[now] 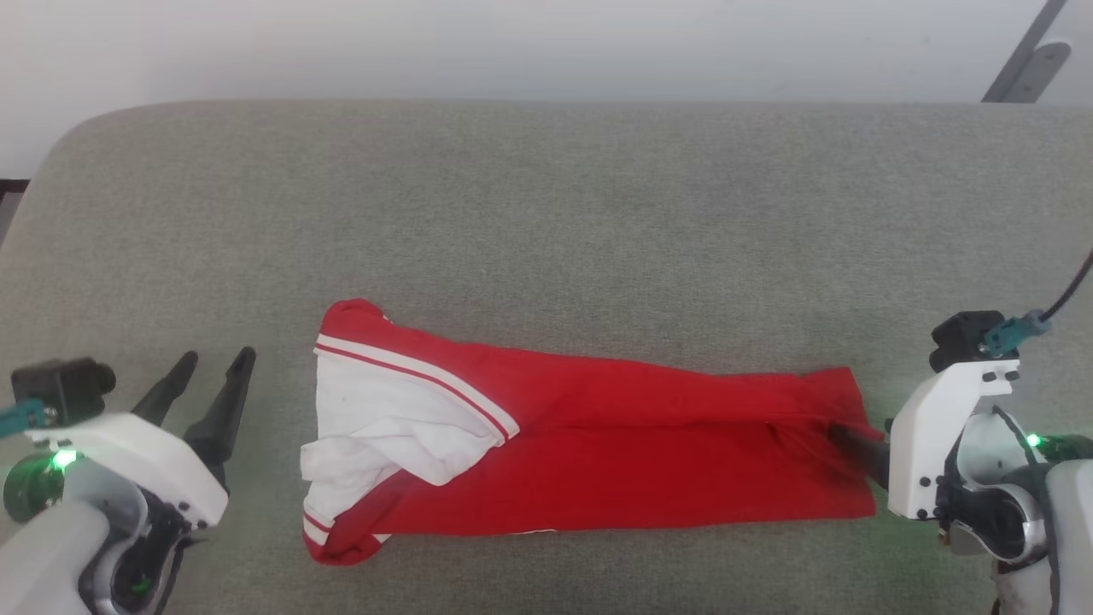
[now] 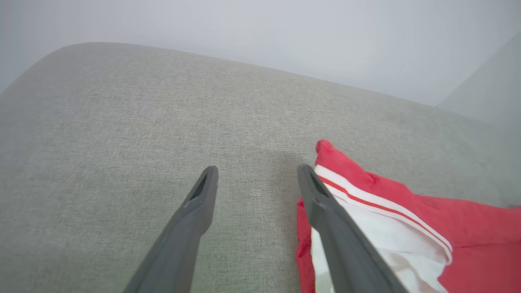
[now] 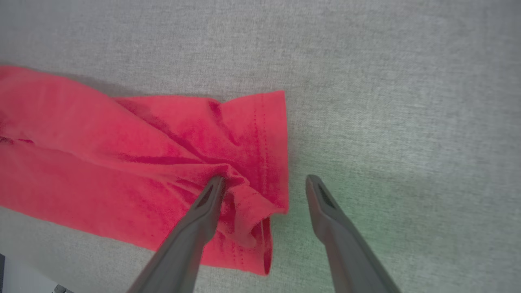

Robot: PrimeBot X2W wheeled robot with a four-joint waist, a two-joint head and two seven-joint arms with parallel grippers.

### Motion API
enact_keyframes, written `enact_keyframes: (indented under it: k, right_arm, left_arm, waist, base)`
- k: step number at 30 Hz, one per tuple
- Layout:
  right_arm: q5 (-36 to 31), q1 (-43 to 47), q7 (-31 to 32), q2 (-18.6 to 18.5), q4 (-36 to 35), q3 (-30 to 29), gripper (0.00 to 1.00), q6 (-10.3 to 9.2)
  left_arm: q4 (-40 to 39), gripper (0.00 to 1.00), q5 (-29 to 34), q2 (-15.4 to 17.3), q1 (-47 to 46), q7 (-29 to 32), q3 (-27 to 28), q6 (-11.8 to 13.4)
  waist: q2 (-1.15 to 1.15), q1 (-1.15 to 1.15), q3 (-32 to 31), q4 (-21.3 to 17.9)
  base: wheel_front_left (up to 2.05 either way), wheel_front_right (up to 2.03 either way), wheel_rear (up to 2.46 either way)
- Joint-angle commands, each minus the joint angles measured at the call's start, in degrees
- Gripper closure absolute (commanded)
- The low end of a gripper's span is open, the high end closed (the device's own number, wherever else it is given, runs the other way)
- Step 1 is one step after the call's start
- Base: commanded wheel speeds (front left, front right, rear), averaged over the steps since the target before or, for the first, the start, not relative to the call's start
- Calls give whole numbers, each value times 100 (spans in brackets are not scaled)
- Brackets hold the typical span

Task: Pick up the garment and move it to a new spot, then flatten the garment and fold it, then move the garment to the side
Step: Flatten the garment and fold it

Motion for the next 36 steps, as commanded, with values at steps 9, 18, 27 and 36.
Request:
enact_keyframes:
  k: [9,18,27,36]
  right_arm:
    - [199,-224,-73,-68,515,243,0,-6]
    - [417,-444,-106,-183,1100,658,0,-5]
    - [778,-568,-204,-302,1508,976,100,-5]
    - [1191,-513,-470,-452,1514,812,100,-5]
  left_arm:
    - [287,0,1632,-944,1167,-33,2124,-507]
    - [110,0,2917,-1902,1991,-30,3839,-846]
    - [-466,0,3380,-2346,2498,-31,4373,-865]
    - [-886,0,3526,-2515,2873,-31,4576,-866]
  waist:
    - [0,0,-1,168]
    - [0,0,-1,298]
    - [0,0,-63,411]
    - [0,0,-180,428]
  base:
    - [0,0,0]
    - [0,0,0]
    - [0,0,0]
    - [0,0,0]
